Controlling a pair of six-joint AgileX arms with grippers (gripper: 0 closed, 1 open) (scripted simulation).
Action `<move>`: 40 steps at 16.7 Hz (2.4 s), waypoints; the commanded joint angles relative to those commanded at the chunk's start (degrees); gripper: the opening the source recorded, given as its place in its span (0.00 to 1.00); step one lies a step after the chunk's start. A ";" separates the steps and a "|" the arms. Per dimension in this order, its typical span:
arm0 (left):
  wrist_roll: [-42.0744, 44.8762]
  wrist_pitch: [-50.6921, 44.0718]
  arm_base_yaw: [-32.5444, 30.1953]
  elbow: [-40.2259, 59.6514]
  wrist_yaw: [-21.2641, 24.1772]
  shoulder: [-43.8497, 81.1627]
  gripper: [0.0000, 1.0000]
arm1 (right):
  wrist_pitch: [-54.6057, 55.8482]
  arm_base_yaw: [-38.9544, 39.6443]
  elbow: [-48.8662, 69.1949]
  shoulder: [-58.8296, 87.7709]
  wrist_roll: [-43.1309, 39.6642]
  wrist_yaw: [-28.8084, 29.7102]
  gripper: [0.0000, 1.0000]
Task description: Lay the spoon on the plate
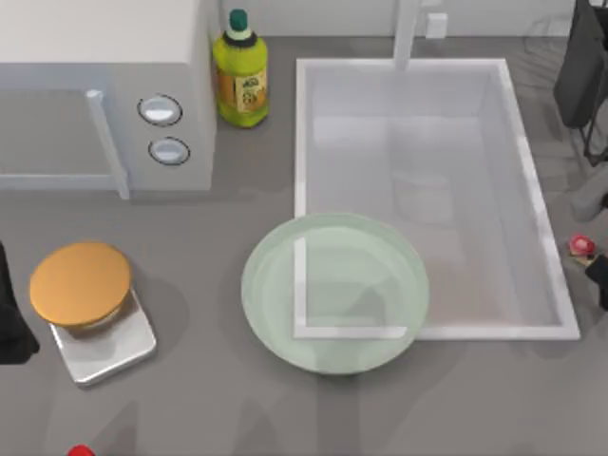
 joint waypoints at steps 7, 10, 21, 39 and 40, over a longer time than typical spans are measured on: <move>0.00 0.00 0.00 0.00 0.00 0.00 1.00 | 0.00 0.00 0.00 0.00 0.00 0.00 0.00; 0.00 0.00 0.00 0.00 0.00 0.00 1.00 | 0.00 0.00 0.00 0.00 0.00 0.00 0.00; 0.00 0.00 0.00 0.00 0.00 0.00 1.00 | -19.27 0.07 10.83 -8.10 0.77 -1.28 0.00; 0.00 0.00 0.00 0.00 0.00 0.00 1.00 | -27.14 8.14 23.54 -3.15 -31.31 -0.49 0.00; 0.00 0.00 0.00 0.00 0.00 0.00 1.00 | -27.66 9.66 24.89 -1.85 -37.86 -0.40 0.00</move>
